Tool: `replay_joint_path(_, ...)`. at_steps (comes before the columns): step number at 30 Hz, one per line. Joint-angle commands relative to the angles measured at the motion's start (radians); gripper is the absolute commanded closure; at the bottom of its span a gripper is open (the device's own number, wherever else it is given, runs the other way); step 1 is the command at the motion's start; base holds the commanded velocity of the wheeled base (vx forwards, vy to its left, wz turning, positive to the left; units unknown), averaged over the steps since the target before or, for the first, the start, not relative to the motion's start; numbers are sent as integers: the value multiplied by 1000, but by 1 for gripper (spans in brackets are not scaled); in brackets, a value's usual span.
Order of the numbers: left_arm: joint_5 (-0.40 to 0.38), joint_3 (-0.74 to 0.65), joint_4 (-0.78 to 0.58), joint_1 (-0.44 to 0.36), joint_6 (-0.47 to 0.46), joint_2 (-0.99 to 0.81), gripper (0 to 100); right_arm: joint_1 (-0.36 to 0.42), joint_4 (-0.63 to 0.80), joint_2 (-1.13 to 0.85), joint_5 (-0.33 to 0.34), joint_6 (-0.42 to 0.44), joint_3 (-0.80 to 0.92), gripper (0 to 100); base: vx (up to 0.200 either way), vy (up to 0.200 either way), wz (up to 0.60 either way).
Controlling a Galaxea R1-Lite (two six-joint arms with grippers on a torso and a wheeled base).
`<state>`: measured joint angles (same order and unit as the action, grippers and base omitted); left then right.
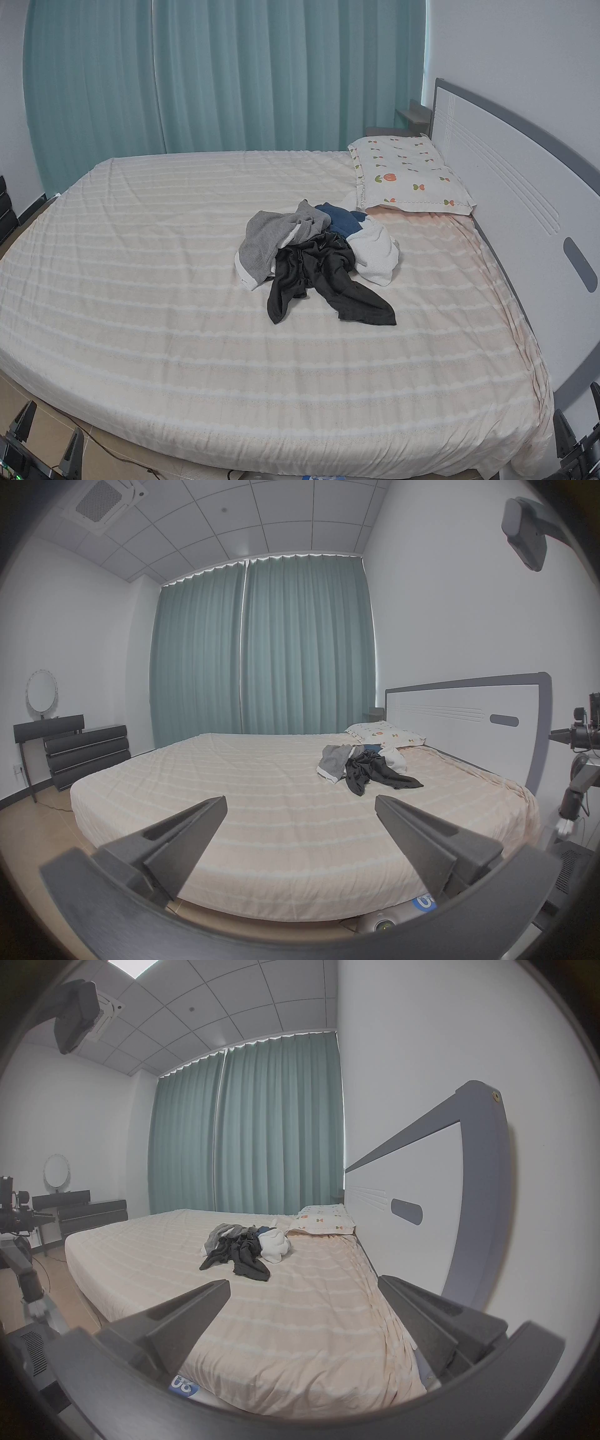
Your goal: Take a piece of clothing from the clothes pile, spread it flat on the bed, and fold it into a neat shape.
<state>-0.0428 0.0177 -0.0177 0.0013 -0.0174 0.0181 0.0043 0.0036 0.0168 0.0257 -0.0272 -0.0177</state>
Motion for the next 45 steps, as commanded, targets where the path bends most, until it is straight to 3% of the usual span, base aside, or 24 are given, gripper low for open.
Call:
replay_joint_path(1, 0, -15, -1, 0, -1, -13, 0, 3, 1, -17, 0, -3, 18, 0, 0, 0, 0)
replay_joint_path(3, 0, -15, -1, 0, -1, -13, 0, 5, -1, -14, 2, -5, 18, 0, 0, 0, 0)
replay_joint_path(7, 0, -15, -1, 0, -6, -13, 0, 23, 9, 158, 86, 72, -326, 0, 0, 0, 0)
replay_joint_path(11, 0, -15, -1, 0, -2, -13, 0, 23, 53, 377, 149, -39, -343, 0, 0, 0, 0)
replay_joint_path(13, 1, -15, -1, 0, -1, -13, 0, 25, 35, 531, 175, -28, -344, 0, 0, 0, 0)
replay_joint_path(15, 1, -15, -1, 0, -2, -13, 0, 25, -47, 710, 183, 40, -357, 0, 0, 0, 0)
replay_joint_path(18, 0, -15, -1, 0, -2, -13, 0, 46, -254, 953, 183, 73, -372, 0, 0, 0, 0)
replay_joint_path(23, 1, -15, -1, 0, -2, -13, 0, 83, -501, 1370, 161, 79, -443, 0, 0, 0, 0)
replay_joint_path(26, 1, -15, -1, 0, -2, -13, 0, 109, -565, 1582, 140, 99, -542, 0, 0, 0, 0)
replay_joint_path(33, 1, -15, -1, 0, 1, -13, 0, 189, -594, 1928, 19, 240, -818, 0, 0, 0, 0)
replay_joint_path(41, 1, -15, -1, 0, 2, -13, 0, 221, -580, 2131, -29, 253, -1013, 0, 0, 0, 0)
replay_joint_path(45, 1, -15, -1, 0, 2, -13, 0, 252, -577, 2221, -43, 299, -1093, 0, 0, 0, 0)
